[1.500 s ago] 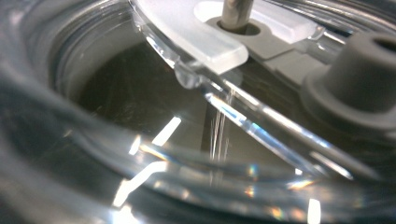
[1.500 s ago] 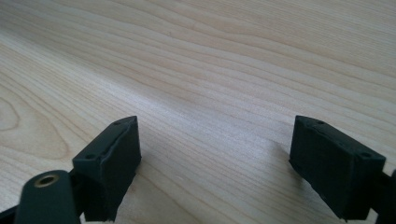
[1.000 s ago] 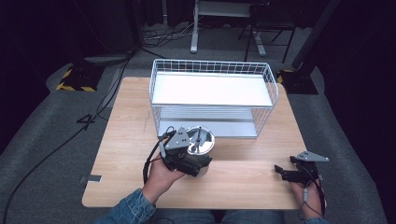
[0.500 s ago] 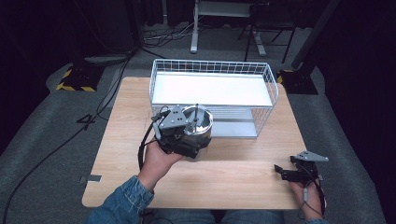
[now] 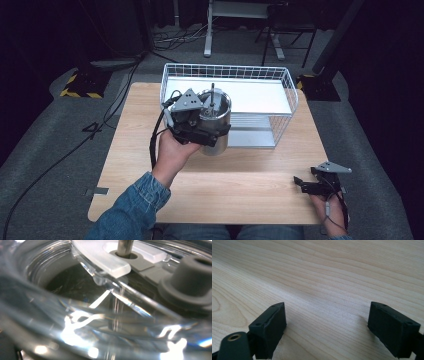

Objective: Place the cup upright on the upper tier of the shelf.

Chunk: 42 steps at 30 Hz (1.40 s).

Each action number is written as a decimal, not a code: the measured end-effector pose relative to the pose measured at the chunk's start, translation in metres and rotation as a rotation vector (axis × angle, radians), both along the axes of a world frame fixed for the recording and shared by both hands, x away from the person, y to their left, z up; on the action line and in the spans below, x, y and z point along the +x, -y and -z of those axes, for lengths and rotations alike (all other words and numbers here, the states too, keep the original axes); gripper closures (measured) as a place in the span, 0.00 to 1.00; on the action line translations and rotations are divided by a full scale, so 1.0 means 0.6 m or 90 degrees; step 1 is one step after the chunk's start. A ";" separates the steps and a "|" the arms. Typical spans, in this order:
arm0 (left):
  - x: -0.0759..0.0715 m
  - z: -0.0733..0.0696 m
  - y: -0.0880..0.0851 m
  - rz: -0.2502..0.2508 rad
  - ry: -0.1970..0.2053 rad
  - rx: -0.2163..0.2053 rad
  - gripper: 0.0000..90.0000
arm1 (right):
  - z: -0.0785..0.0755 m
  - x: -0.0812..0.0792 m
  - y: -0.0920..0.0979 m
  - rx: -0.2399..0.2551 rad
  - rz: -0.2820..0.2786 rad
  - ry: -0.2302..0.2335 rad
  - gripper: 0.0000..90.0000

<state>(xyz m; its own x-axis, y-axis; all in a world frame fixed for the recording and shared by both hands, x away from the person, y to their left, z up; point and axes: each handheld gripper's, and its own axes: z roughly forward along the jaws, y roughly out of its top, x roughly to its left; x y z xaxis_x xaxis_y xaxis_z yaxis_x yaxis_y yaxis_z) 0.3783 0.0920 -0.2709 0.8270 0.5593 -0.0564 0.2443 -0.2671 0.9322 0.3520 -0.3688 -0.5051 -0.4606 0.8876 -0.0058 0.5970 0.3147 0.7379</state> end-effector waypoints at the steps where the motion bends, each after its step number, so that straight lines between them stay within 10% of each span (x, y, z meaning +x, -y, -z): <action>1: 0.006 -0.008 0.001 -0.004 0.001 -0.005 0.04 | 0.000 0.000 0.000 0.000 0.000 0.000 0.17; 27: 0.120 -0.090 0.045 -0.065 0.036 -0.039 0.04 | 0.000 0.000 -0.001 -0.001 0.001 0.002 0.18; 42: 0.196 -0.089 0.075 -0.131 0.029 -0.044 0.04 | 0.000 -0.001 -0.001 0.002 -0.003 0.006 0.19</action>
